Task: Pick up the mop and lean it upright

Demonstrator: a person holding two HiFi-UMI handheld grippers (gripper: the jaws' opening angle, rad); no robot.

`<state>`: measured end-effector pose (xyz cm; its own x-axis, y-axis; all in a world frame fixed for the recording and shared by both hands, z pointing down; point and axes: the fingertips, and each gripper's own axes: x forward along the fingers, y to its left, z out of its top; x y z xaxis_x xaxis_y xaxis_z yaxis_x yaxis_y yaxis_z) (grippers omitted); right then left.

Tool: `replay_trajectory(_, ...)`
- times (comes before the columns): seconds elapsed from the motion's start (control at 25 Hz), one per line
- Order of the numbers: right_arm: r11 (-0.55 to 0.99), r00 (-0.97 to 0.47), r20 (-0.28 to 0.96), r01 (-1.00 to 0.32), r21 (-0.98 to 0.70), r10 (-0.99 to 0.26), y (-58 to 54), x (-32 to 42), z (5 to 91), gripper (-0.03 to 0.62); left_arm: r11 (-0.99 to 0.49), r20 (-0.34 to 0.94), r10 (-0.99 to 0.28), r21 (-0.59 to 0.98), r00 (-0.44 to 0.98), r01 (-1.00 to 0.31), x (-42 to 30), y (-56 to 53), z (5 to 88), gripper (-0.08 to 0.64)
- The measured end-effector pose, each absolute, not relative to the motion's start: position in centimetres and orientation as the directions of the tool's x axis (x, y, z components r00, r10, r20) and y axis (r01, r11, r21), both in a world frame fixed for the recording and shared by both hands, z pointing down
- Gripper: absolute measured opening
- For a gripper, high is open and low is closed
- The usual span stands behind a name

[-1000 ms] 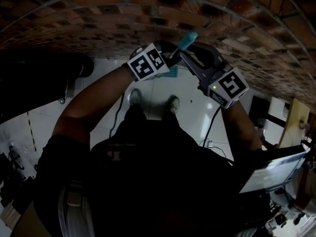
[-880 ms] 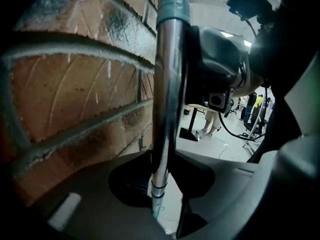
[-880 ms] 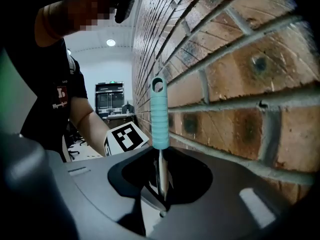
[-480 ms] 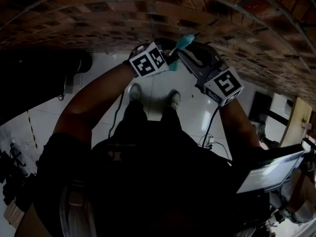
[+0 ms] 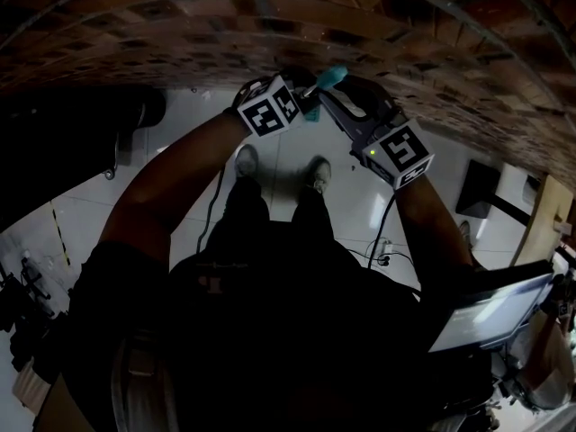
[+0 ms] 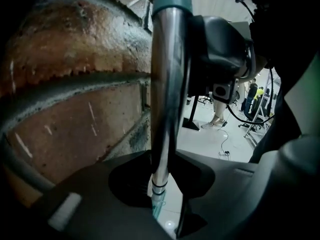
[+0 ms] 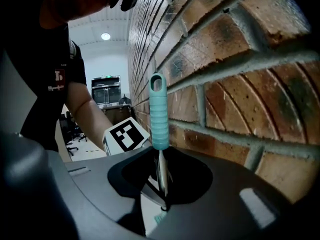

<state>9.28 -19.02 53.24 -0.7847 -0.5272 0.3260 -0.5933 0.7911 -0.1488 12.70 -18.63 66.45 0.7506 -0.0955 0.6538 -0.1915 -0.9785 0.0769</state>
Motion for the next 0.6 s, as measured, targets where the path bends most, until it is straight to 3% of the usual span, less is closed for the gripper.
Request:
replay_trajectory(0.36, 0.780, -0.772, 0.324, -0.610, -0.138, -0.547, -19.58, 9.40, 53.46, 0.104, -0.974, 0.627, -0.130, 0.064, 0.768, -0.218, 12.87, -19.36, 66.63, 0.100)
replay_trajectory(0.6, 0.744, -0.729, 0.335, -0.659, -0.109, -0.597, -19.97, 9.65, 53.32, 0.132, -0.944, 0.625, -0.218, 0.059, 0.749, -0.324, 12.05, -19.70, 66.07, 0.107)
